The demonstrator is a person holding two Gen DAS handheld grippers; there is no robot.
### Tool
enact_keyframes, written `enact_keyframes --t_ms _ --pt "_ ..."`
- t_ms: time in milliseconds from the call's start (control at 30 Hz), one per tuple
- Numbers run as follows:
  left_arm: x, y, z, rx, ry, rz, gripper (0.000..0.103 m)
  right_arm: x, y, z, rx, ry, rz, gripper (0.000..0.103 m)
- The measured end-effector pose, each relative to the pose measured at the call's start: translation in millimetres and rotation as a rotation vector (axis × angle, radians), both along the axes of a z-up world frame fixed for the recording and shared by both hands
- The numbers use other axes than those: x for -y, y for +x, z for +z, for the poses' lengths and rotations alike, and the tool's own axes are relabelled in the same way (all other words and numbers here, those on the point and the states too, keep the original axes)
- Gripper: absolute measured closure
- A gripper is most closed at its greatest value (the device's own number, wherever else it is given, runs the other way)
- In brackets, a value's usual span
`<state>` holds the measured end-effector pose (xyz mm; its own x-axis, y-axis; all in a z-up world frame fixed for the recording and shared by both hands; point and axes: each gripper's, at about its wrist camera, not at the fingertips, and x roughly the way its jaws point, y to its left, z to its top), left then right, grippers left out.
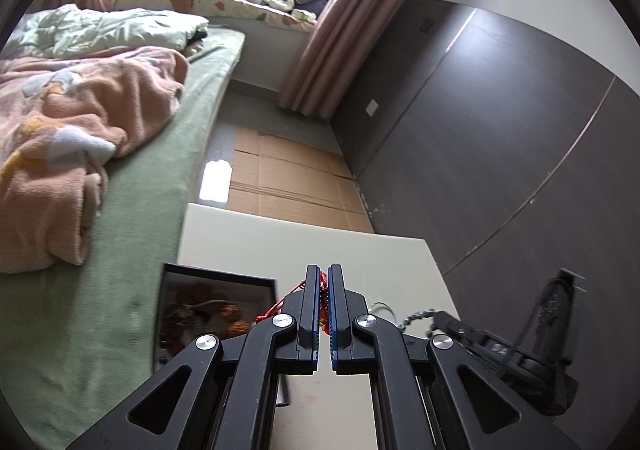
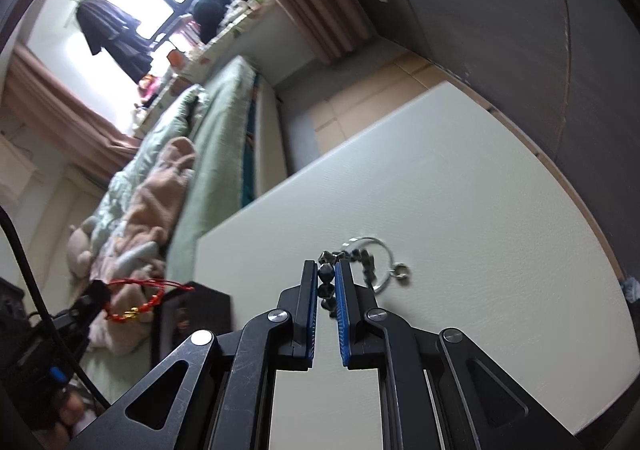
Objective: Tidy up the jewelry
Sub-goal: 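Carry the red cord bracelet into the box with left tool while right grasps grey-bead bracelet, then lower the grey-bead bracelet into the box and open the right tool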
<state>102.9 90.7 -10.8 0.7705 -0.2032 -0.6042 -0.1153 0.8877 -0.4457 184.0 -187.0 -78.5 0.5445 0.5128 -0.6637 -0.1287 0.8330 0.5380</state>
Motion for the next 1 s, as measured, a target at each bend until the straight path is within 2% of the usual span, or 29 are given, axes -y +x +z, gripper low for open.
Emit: enact_keyframes --t_ms 467,600,633,667,700,767,800,867,1000 --pt "-20.1 -17.9 -10.8 -0.037 0.024 0.053 0.099 -31.3 -28.2 34.3 0.132 0.092 0.094 0.093" --pt "-28.3 -12.1 -21.5 -0.122 -0.005 0.067 0.096 -39.0 -35.4 36.2 0.145 0.104 0.117 0.093" --pt "-30.2 -12.4 -24.6 -0.139 -0.014 0.071 0.094 -41.3 -36.4 36.2 0.146 0.106 0.123 0.093" --pt "-31.4 -13.0 -25.7 -0.149 -0.01 0.076 0.08 -43.9 -37.8 36.3 0.148 0.106 0.129 0.093" --pt "-33.1 -14.6 -26.0 -0.153 -0.005 0.084 0.058 -46.7 -39.4 36.5 0.15 0.107 0.137 0.093" --pt "-37.1 -21.8 -22.7 -0.124 -0.011 0.106 0.033 -51.4 -42.0 36.6 0.154 0.108 0.15 0.093" --pt "-39.4 -25.9 -19.3 -0.101 -0.019 0.114 0.029 -54.2 -43.1 37.1 0.157 0.111 0.158 0.093" --pt "-43.0 -30.9 -14.0 -0.088 -0.012 0.127 0.029 -58.7 -45.9 38.0 0.161 0.123 0.174 0.093" --pt "-48.3 -34.3 -12.2 -0.102 -0.008 0.152 0.029 -69.6 -50.5 39.7 0.168 0.157 0.208 0.093"
